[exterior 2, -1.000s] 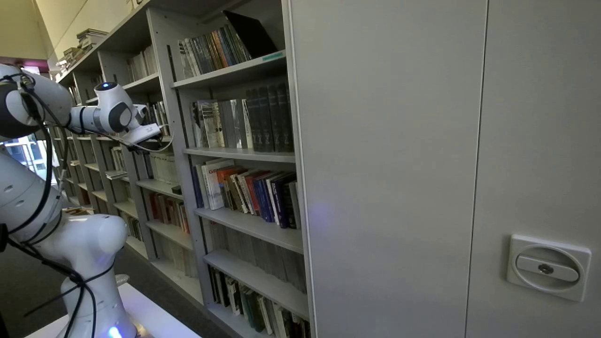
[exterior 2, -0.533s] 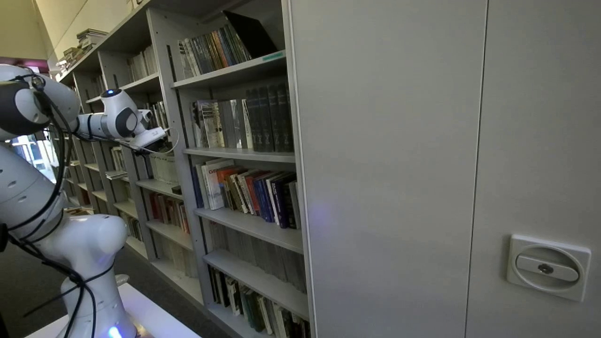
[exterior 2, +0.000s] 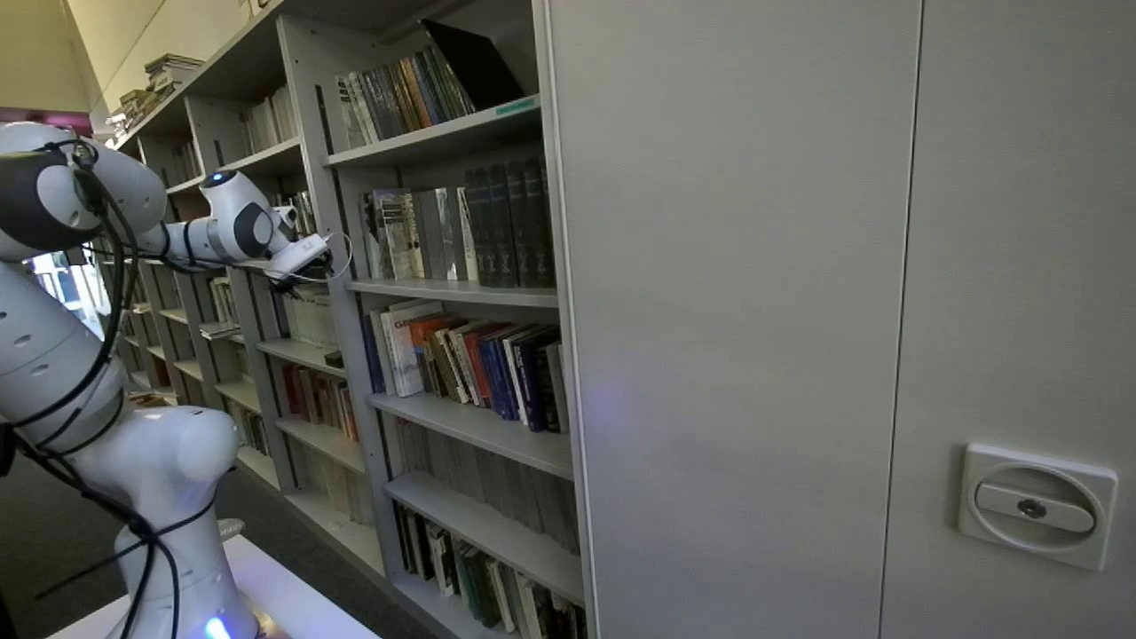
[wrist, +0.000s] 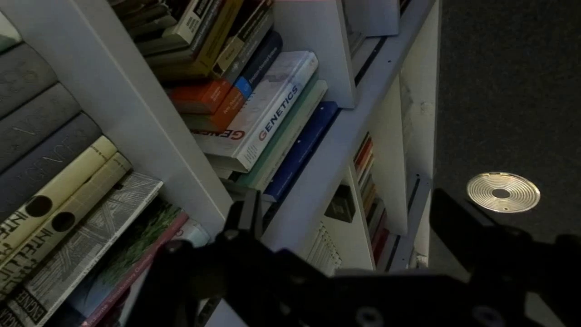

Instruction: Move the thin white book to the right

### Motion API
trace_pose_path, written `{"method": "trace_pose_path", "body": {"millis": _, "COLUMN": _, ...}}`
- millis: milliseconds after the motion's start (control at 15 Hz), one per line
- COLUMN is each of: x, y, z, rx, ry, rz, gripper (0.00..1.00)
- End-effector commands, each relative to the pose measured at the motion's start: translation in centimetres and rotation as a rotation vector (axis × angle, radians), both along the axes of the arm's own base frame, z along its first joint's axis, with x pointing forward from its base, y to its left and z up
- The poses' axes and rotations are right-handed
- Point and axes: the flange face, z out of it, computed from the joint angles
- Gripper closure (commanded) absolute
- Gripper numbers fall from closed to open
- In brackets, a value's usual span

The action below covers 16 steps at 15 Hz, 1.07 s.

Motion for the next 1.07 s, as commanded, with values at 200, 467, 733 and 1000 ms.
{"method": "trace_pose_path", "body": {"millis": 200, "x": 1.9, "y": -1.0, "z": 2.5, "rx": -0.087, "ry": -0.14, "rz": -0.043, "gripper": 0.0}}
{"method": "trace_pose_path", "body": {"millis": 467, "x": 2.0, "y": -0.9, "z": 3.0, "rx": -0.098, "ry": -0.161, "rz": -0.05, "gripper": 0.0}}
{"method": "trace_pose_path", "body": {"millis": 733, "x": 1.3, "y": -1.0, "z": 2.3, "rx": -0.104, "ry": -0.125, "rz": -0.037, "gripper": 0.0}}
{"method": "trace_pose_path", "body": {"millis": 1000, "x": 1.3, "y": -1.0, "z": 2.2, "rx": -0.104, "ry": -0.124, "rz": -0.037, "gripper": 0.0}}
